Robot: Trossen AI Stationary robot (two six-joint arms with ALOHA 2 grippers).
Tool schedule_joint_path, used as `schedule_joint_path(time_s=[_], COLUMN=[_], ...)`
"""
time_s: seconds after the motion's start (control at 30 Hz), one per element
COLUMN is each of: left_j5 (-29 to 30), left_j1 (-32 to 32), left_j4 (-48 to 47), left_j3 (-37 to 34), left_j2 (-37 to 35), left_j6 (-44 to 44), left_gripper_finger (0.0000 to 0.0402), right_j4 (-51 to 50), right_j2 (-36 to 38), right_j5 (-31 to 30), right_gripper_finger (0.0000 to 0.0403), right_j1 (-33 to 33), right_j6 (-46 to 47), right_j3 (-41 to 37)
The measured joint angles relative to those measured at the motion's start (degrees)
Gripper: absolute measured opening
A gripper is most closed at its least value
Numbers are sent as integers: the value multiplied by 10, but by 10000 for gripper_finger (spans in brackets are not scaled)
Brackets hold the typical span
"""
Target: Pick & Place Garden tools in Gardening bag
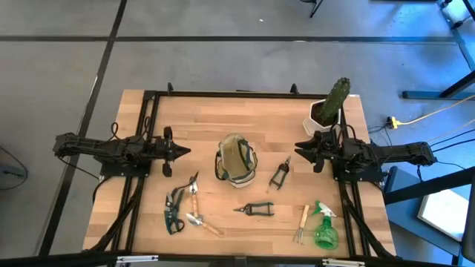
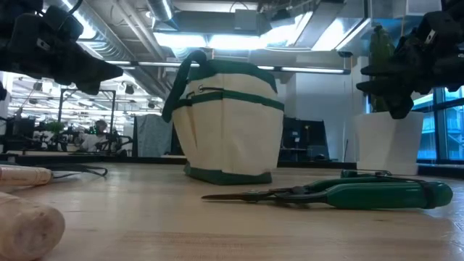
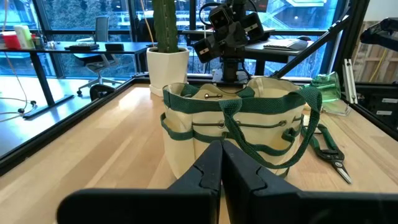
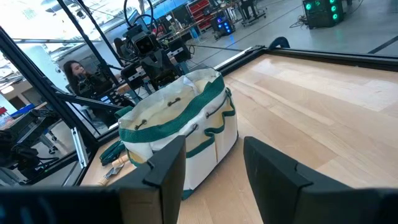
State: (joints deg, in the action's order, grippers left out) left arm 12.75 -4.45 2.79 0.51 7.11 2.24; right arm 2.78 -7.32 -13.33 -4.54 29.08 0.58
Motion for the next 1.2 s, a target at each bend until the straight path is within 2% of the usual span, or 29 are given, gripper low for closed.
schedule_joint_path(time_s=[0.4,0.5,0.63,0.7,0.87,1.2], left_j5=[7,28,85,96,72,13], left_j1=[0,1,1,1,1,1], left_j4=[19,83,254,318,398,399], left_j3=[0,0,0,0,7,74], left_j2=[0,0,4,6,33,129], left_j6=[-10,-18,47,30,-25,-46], left_gripper_finger=[1,1,1,1,1,1], right_j4=[0,0,0,0,0,0], right_j2=[0,0,0,0,0,0], right_j5=[0,0,0,0,0,0], right_gripper_finger=[165,165,165,165,165,165], right_j1=[0,0,0,0,0,0], right_j6=[0,0,0,0,0,0], right_j3=[0,0,0,0,0,0])
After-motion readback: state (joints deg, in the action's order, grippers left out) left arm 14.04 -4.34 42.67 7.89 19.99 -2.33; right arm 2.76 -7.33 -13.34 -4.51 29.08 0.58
